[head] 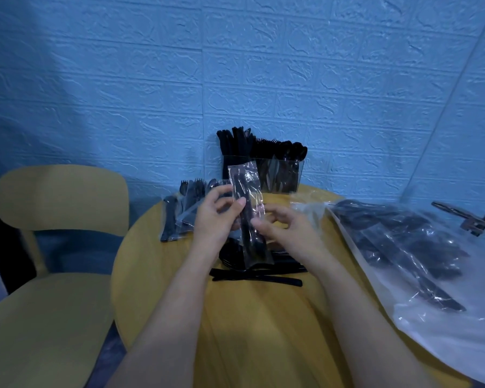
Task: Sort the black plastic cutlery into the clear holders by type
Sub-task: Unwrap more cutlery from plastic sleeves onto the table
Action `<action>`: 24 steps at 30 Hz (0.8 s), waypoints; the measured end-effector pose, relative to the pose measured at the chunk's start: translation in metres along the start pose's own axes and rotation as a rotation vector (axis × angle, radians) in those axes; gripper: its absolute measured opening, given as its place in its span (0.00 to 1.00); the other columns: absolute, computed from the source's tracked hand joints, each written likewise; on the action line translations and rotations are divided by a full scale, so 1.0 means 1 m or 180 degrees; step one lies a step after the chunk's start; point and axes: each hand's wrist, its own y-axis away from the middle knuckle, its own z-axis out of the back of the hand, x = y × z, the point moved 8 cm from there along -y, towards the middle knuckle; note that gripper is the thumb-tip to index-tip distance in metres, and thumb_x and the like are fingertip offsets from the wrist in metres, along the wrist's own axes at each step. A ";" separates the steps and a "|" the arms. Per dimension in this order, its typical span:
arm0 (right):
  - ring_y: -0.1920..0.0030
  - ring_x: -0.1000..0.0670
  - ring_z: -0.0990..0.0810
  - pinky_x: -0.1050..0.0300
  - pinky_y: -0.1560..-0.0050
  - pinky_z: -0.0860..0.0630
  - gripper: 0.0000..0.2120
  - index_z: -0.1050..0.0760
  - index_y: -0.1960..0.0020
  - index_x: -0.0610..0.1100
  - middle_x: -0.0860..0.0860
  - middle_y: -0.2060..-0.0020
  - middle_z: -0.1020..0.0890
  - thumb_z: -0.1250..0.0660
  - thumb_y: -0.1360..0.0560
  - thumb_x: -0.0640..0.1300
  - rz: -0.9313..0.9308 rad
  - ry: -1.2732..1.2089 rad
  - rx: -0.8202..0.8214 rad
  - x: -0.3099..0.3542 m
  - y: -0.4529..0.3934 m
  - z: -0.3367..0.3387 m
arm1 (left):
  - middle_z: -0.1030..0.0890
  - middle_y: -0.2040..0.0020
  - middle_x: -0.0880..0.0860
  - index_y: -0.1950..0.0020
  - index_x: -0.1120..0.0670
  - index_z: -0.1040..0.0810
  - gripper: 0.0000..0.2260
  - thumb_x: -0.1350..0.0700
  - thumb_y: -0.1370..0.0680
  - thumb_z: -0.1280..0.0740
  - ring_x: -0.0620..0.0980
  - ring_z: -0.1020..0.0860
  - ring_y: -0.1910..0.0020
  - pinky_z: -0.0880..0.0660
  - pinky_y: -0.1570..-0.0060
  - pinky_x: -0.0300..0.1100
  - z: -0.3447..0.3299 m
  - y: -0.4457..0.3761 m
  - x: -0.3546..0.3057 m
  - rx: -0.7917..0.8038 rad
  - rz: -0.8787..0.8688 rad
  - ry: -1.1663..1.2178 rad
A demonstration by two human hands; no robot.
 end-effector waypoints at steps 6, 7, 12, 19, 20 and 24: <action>0.54 0.61 0.22 0.62 0.56 0.23 0.19 0.29 0.36 0.57 0.61 0.51 0.26 0.31 0.25 0.47 0.1154 0.1227 -0.1077 0.032 0.009 0.026 | 0.17 0.51 0.50 0.43 0.50 0.24 0.11 0.59 0.24 0.32 0.48 0.19 0.52 0.22 0.51 0.40 -0.012 0.005 -0.007 0.0404 -0.0195 -0.0378; 0.53 0.62 0.23 0.64 0.55 0.24 0.19 0.28 0.35 0.54 0.59 0.50 0.26 0.31 0.25 0.46 0.1220 0.1325 -0.1078 0.033 0.009 0.025 | 0.17 0.51 0.49 0.44 0.49 0.23 0.10 0.60 0.24 0.32 0.48 0.19 0.52 0.22 0.50 0.41 -0.016 0.007 -0.007 0.0516 -0.0194 -0.0367; 0.52 0.63 0.24 0.65 0.49 0.24 0.17 0.24 0.36 0.46 0.54 0.48 0.26 0.32 0.25 0.42 0.1330 0.1385 -0.1063 0.030 0.007 0.023 | 0.16 0.50 0.45 0.47 0.41 0.23 0.11 0.58 0.22 0.34 0.45 0.19 0.49 0.24 0.43 0.48 -0.021 0.010 -0.009 0.0769 -0.0218 -0.0401; 0.54 0.67 0.24 0.72 0.53 0.27 0.11 0.19 0.45 0.41 0.63 0.53 0.27 0.29 0.27 0.36 0.1577 0.1105 -0.1463 0.035 0.014 0.030 | 0.15 0.53 0.47 0.48 0.42 0.23 0.11 0.59 0.22 0.34 0.48 0.18 0.52 0.25 0.42 0.56 -0.025 0.013 -0.008 0.0995 -0.0197 -0.0423; 0.54 0.65 0.24 0.71 0.53 0.27 0.10 0.18 0.47 0.41 0.63 0.53 0.26 0.29 0.27 0.36 0.1562 0.1065 -0.1509 0.034 0.014 0.031 | 0.15 0.54 0.47 0.48 0.43 0.24 0.11 0.59 0.22 0.34 0.48 0.18 0.52 0.25 0.42 0.55 -0.026 0.014 -0.009 0.1030 -0.0229 -0.0461; 0.55 0.64 0.24 0.71 0.54 0.28 0.05 0.18 0.52 0.44 0.60 0.58 0.23 0.30 0.27 0.37 0.1504 0.1046 -0.1572 0.033 0.015 0.037 | 0.16 0.53 0.49 0.45 0.45 0.25 0.10 0.59 0.22 0.35 0.46 0.19 0.52 0.24 0.44 0.47 -0.032 0.017 -0.010 0.1167 -0.0283 -0.0601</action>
